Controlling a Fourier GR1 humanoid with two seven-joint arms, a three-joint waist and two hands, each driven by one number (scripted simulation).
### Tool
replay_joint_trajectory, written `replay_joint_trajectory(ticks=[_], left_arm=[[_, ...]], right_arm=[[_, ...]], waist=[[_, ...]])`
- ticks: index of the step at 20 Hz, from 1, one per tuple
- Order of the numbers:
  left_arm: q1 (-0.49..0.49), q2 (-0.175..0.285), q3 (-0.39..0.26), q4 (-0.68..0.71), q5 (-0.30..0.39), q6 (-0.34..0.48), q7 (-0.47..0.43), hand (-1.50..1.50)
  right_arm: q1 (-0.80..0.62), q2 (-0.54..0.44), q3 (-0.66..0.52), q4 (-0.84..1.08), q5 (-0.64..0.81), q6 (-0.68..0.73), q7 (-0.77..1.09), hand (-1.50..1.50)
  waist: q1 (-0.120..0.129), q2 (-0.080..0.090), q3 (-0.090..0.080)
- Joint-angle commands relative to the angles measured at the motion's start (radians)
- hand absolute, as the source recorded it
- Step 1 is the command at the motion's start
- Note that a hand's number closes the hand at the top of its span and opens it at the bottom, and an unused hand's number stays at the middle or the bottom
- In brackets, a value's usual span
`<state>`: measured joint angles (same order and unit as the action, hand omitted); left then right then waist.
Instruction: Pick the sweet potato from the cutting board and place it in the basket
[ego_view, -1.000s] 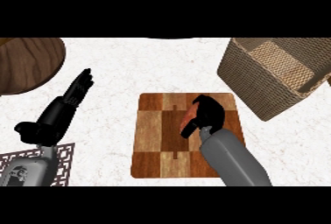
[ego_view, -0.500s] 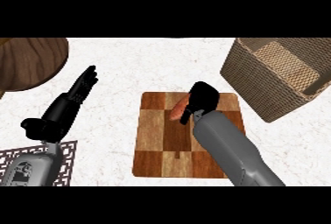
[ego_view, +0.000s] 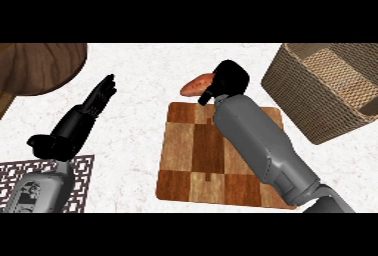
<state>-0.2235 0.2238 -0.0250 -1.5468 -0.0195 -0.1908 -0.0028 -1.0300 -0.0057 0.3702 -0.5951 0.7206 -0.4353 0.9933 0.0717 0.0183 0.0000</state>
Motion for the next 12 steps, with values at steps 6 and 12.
replay_joint_trajectory(ticks=[6,12], left_arm=[[0.035,-0.017,-0.009,-0.038,-0.017,0.027,0.030,0.00],[0.034,-0.030,-0.010,-0.015,-0.016,0.025,0.028,0.00]], right_arm=[[-0.173,0.006,-0.005,-0.069,0.103,-0.382,0.080,1.50],[-0.281,0.005,0.038,-0.070,0.184,-0.421,0.273,1.50]], waist=[[-0.019,-0.018,0.000],[-0.038,-0.021,-0.001]])
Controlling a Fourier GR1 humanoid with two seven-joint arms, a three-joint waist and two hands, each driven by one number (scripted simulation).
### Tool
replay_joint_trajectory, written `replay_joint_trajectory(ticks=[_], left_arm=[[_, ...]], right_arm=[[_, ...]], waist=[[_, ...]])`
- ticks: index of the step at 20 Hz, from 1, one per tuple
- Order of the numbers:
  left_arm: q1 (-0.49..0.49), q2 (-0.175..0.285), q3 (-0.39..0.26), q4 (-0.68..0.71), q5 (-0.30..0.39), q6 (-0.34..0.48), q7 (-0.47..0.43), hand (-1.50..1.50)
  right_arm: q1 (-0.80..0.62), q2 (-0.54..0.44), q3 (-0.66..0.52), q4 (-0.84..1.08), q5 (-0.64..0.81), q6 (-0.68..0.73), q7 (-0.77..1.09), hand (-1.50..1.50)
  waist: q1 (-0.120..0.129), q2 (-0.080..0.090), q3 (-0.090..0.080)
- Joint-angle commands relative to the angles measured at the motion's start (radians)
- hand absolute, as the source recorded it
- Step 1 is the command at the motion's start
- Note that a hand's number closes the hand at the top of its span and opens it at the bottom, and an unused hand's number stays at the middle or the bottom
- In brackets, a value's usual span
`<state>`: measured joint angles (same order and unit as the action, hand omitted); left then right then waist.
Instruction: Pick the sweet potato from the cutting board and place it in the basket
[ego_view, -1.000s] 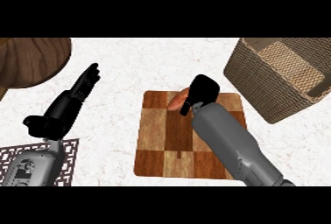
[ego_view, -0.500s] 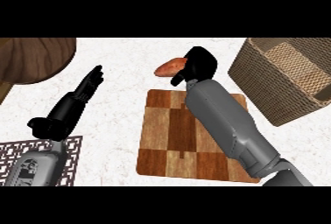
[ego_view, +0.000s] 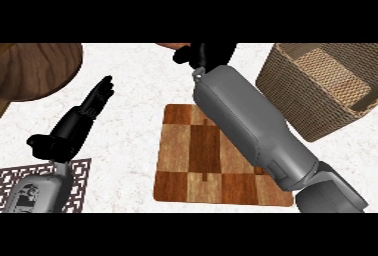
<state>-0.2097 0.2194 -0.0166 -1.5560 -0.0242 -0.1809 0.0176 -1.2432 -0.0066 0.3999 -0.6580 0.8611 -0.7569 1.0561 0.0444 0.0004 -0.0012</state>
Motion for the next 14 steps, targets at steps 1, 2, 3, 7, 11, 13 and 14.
replay_joint_trajectory(ticks=[1,2,3,7,11,13,14], left_arm=[[-0.012,-0.021,-0.001,-0.013,-0.018,0.038,0.036,0.00],[0.043,-0.006,0.006,0.008,-0.006,0.004,-0.039,0.00],[0.015,-0.004,-0.002,-0.040,-0.020,0.023,0.028,0.00],[0.022,-0.001,0.012,0.008,-0.026,0.021,-0.012,0.00],[0.049,0.002,0.027,-0.008,0.004,-0.001,-0.019,0.00],[0.005,0.051,0.068,0.026,0.032,-0.045,-0.025,0.00],[0.058,-0.003,0.018,-0.030,-0.009,0.006,-0.014,0.00]], right_arm=[[-0.121,0.006,-0.036,0.018,0.064,-0.043,0.228,1.50],[-0.113,0.006,-0.045,0.026,0.085,-0.063,0.236,1.50],[-0.089,0.006,-0.039,0.026,0.094,-0.056,0.246,1.50],[-0.163,-0.047,-0.090,0.096,0.161,0.059,0.262,1.50],[-0.250,-0.072,-0.163,0.175,0.177,0.062,0.264,1.50],[-0.221,-0.093,-0.181,0.197,0.186,0.033,0.239,1.50],[-0.209,-0.105,-0.186,0.196,0.200,0.019,0.245,1.50]], waist=[[-0.026,-0.006,0.000],[-0.027,-0.005,-0.001],[-0.030,-0.007,0.000],[-0.046,-0.005,0.000],[-0.022,0.003,0.000],[-0.031,0.004,0.000],[-0.030,0.000,0.000]])
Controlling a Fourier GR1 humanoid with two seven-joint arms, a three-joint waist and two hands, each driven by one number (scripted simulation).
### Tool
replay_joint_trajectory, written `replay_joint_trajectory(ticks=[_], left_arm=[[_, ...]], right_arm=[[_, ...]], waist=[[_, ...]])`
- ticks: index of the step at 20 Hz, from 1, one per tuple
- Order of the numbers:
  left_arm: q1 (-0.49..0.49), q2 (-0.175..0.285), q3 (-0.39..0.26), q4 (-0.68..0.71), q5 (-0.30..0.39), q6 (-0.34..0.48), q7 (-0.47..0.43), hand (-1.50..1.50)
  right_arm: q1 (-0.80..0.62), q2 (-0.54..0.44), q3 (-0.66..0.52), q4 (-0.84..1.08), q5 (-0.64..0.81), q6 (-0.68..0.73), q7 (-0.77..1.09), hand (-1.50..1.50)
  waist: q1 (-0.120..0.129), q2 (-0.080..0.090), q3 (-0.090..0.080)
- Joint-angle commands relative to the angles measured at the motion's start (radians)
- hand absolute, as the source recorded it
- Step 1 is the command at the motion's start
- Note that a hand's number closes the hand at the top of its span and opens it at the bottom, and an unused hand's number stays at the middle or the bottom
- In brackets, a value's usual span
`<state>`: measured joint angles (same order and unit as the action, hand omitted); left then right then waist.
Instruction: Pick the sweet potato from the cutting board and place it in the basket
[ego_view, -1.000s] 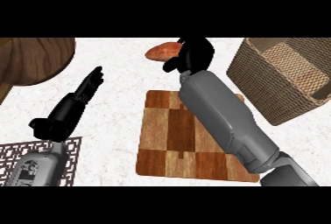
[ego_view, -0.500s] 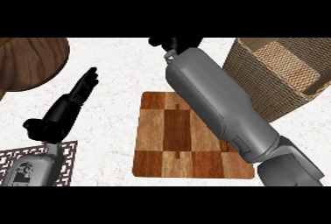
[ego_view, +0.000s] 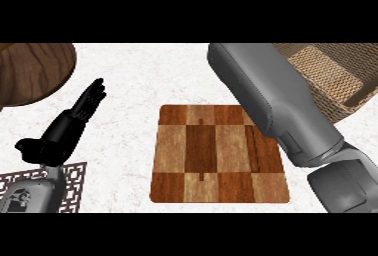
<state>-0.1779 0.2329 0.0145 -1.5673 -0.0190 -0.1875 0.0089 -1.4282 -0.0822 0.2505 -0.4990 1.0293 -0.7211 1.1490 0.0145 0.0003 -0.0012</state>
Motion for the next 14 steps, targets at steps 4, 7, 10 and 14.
replay_joint_trajectory(ticks=[4,7,10,14], left_arm=[[0.009,-0.024,-0.016,-0.007,-0.014,0.011,-0.005,0.00],[0.012,-0.008,-0.002,-0.009,-0.015,0.003,-0.021,0.00],[-0.044,-0.001,0.010,-0.055,0.010,0.004,0.077,0.00],[0.049,-0.041,-0.036,-0.017,-0.051,0.027,-0.036,0.00]], right_arm=[[-0.060,-0.128,-0.094,0.107,0.046,-0.046,0.103,1.50],[-0.043,-0.152,-0.116,0.139,0.071,-0.128,0.098,1.50],[-0.021,-0.201,-0.134,0.144,0.093,-0.164,0.092,1.50],[-0.026,-0.268,-0.167,0.156,0.107,-0.149,0.081,1.50]], waist=[[0.008,0.007,0.000],[0.014,0.008,0.000],[0.003,0.002,0.001],[-0.002,0.002,0.000]])
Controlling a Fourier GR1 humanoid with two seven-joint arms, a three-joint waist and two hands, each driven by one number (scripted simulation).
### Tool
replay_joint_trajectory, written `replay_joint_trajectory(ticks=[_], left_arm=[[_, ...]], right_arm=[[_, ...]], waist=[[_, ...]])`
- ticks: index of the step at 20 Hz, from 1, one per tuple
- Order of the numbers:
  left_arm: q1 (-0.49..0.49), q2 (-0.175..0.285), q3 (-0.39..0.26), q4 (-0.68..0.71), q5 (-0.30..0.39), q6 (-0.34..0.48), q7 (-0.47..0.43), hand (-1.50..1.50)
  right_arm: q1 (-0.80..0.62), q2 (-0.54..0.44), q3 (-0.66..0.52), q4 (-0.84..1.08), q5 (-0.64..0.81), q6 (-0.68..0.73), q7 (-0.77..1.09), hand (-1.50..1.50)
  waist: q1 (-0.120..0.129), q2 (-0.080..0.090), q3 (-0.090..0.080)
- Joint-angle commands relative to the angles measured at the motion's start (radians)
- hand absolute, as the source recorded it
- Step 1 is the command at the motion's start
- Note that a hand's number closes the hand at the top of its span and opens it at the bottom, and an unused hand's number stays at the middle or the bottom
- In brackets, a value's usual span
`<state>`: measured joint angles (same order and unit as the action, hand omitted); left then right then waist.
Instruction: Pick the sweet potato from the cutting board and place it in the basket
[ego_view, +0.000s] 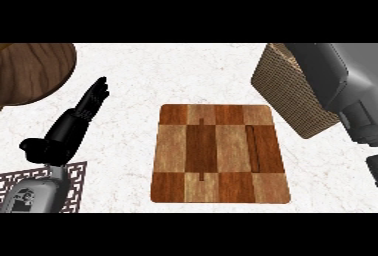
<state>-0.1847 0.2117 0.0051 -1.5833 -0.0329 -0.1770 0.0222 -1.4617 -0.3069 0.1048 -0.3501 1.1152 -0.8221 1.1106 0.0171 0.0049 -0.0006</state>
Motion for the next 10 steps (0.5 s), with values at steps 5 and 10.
replay_joint_trajectory(ticks=[5,10], left_arm=[[-0.008,0.015,0.027,-0.030,0.017,-0.011,0.033,0.00],[0.000,-0.012,0.001,-0.007,-0.007,-0.003,0.024,0.00]], right_arm=[[0.107,-0.089,-0.084,0.008,-0.028,-0.074,0.013,1.50],[0.147,-0.117,-0.150,0.017,-0.088,-0.083,-0.071,1.50]], waist=[[-0.008,-0.003,0.001],[0.000,0.002,0.001]])
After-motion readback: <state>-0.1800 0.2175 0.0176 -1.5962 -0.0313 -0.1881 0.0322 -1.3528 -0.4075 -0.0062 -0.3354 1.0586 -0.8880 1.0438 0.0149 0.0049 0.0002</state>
